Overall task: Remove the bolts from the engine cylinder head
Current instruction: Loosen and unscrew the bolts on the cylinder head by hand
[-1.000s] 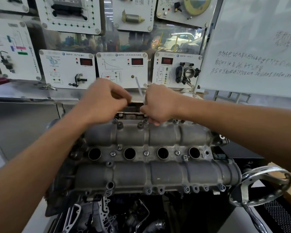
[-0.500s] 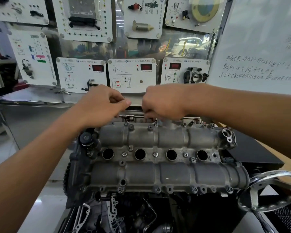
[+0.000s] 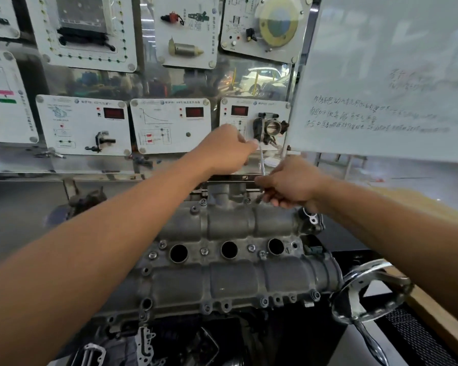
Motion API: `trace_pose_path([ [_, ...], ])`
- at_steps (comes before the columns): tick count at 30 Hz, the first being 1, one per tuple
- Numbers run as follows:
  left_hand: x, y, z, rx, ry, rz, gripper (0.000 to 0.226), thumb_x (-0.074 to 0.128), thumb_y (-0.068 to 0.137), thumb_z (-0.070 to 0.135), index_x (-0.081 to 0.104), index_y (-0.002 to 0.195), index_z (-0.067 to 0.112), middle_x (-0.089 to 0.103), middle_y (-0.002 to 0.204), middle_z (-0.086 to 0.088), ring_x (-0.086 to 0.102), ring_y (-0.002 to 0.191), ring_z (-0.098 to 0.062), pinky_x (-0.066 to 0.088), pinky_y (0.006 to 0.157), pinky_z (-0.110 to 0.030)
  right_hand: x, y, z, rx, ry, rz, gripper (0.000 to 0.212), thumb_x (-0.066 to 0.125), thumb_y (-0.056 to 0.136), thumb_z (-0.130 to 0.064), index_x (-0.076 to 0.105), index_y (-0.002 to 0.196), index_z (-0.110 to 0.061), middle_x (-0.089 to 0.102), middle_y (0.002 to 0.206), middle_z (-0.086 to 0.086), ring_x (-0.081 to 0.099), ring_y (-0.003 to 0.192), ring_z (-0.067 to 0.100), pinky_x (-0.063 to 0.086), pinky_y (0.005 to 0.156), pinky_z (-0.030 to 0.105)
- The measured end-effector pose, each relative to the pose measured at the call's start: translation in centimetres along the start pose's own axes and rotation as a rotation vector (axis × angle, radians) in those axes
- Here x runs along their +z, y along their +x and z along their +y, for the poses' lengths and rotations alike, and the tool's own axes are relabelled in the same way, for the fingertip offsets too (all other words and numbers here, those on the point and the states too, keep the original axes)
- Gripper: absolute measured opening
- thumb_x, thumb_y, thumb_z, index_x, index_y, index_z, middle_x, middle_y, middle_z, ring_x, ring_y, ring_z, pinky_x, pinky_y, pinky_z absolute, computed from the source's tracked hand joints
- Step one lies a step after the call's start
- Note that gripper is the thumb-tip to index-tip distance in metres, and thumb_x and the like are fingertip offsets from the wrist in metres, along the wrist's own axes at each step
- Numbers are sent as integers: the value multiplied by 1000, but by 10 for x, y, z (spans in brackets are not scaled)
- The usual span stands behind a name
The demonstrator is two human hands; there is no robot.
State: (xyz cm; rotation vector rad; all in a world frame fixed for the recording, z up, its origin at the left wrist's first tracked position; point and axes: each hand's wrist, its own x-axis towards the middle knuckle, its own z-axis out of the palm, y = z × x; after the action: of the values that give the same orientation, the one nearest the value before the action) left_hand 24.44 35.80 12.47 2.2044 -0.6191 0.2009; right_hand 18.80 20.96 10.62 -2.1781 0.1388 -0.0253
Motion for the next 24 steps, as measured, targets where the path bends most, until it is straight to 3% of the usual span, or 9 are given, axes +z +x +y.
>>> trace_pose_path([
  [4, 21, 24, 1, -22, -24, -61, 36, 59, 97, 30, 73, 96, -4, 75, 94, -20, 72, 87, -27, 55, 91, -43, 18, 7, 4, 64, 179, 49, 21, 61, 97, -16, 60, 82, -2, 60, 50, 7, 46, 33, 11, 37, 32, 17],
  [6, 27, 28, -1, -13, 8, -60, 34, 64, 94, 27, 74, 96, -5, 72, 100, -24, 67, 82, -25, 53, 83, -36, 22, 10, 5, 68, 242, 61, 18, 60, 98, -15, 59, 85, -2, 60, 51, 8, 46, 32, 11, 36, 31, 16],
  [8, 32, 30, -3, 5, 39, -56, 24, 68, 91, 24, 77, 98, 3, 74, 103, -17, 63, 86, -18, 47, 78, -29, 25, 10, 8, 65, 279, 73, 18, 59, 98, -14, 58, 85, -2, 60, 51, 8, 47, 31, 10, 35, 30, 15],
  [11, 37, 32, -6, 24, 10, -83, 18, 74, 87, 22, 79, 100, 11, 75, 104, -5, 65, 95, -16, 49, 87, -30, 28, 9, 14, 51, 331, 101, 18, 57, 99, -15, 59, 87, -2, 59, 47, 4, 48, 30, 8, 35, 30, 15],
  [14, 42, 33, -10, 33, -57, -127, 14, 76, 86, 23, 80, 92, 11, 77, 91, -6, 69, 91, -18, 53, 91, -37, 35, 10, 18, 9, 384, 127, 21, 60, 98, -17, 60, 83, -4, 60, 47, 3, 51, 32, 9, 37, 31, 17],
  [19, 46, 39, -12, 10, -116, -159, 20, 76, 86, 22, 78, 104, 15, 75, 99, 4, 67, 92, -7, 48, 84, -23, 40, 8, 25, -40, 483, 101, 21, 60, 98, -14, 61, 79, -3, 63, 55, 6, 54, 36, 11, 39, 33, 17],
  [24, 44, 39, -11, 33, -72, -158, 45, 73, 86, 18, 65, 129, 22, 65, 129, 1, 60, 116, -14, 44, 100, -26, 39, 9, 31, -113, 380, 112, 26, 60, 97, -12, 62, 74, -1, 65, 58, 10, 52, 35, 11, 38, 33, 18],
])
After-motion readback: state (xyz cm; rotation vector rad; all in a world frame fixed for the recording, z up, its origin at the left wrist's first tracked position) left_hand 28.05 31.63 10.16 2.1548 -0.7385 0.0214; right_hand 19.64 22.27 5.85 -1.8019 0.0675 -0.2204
